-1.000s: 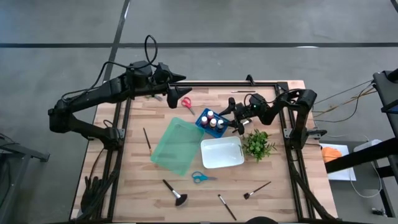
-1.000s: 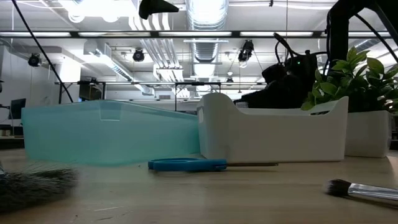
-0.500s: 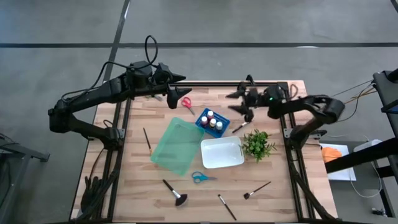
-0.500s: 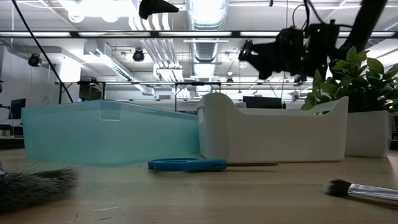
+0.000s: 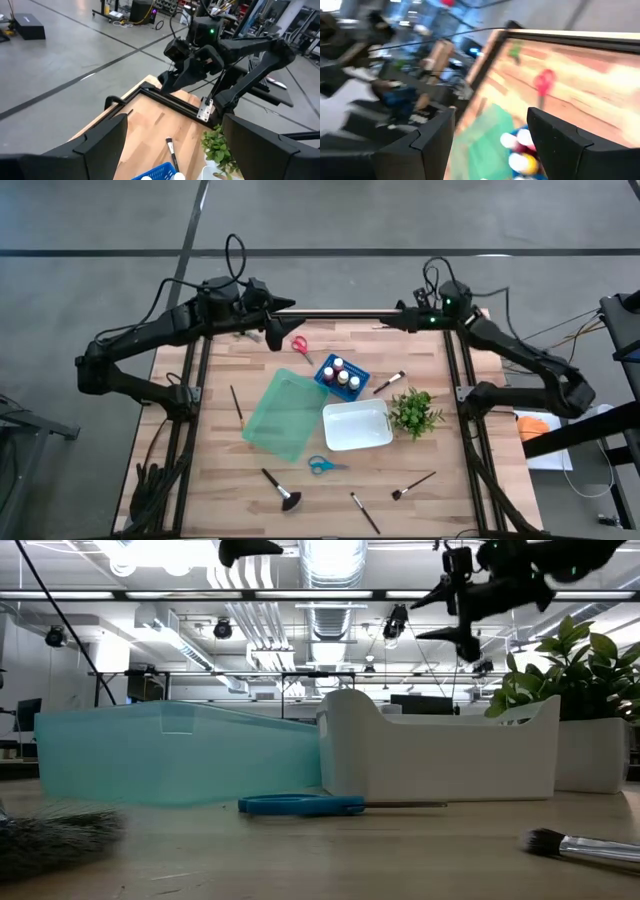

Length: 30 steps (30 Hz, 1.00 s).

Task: Pick & Place Paint Supplies
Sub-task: Put the black foundation brush into the green bin

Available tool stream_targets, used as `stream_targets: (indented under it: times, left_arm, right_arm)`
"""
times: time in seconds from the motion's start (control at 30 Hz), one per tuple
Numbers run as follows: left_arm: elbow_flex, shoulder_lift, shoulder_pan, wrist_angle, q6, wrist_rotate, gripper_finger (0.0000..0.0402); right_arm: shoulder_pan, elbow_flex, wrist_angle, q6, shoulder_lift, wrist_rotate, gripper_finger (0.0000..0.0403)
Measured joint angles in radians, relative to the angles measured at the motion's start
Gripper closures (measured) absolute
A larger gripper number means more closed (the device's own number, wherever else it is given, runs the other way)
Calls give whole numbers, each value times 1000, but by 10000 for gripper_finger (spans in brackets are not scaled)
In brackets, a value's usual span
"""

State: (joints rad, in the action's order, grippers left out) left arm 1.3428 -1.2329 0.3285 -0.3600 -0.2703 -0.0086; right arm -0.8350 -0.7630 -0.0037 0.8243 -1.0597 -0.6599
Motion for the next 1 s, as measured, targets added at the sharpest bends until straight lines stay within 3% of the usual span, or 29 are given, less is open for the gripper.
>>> stream_targets:
  times: [0.27, 0.43, 0.57, 0.67, 0.83, 1.0]
  left_arm:
    - [7, 50, 0, -56, 11, -5, 64]
    - [7, 58, 5, -160, -24, -80, 64]
    - [6, 58, 7, -234, -38, -140, 64]
    - [6, 59, 7, -269, -41, -178, 64]
    - [6, 60, 7, -256, -48, -184, 64]
    - [-15, 60, 13, -253, -169, -195, 64]
  right_arm:
    - [12, -259, -618, -95, 31, 160, 157]
    - [21, -327, -895, -135, 29, 248, 157]
    - [46, -319, -909, -121, 65, 250, 157]
    - [79, -295, -879, -61, 87, 312, 157]
    - [114, -259, -853, -2, 112, 340, 157]
    - [142, -237, -841, 6, 114, 371, 157]
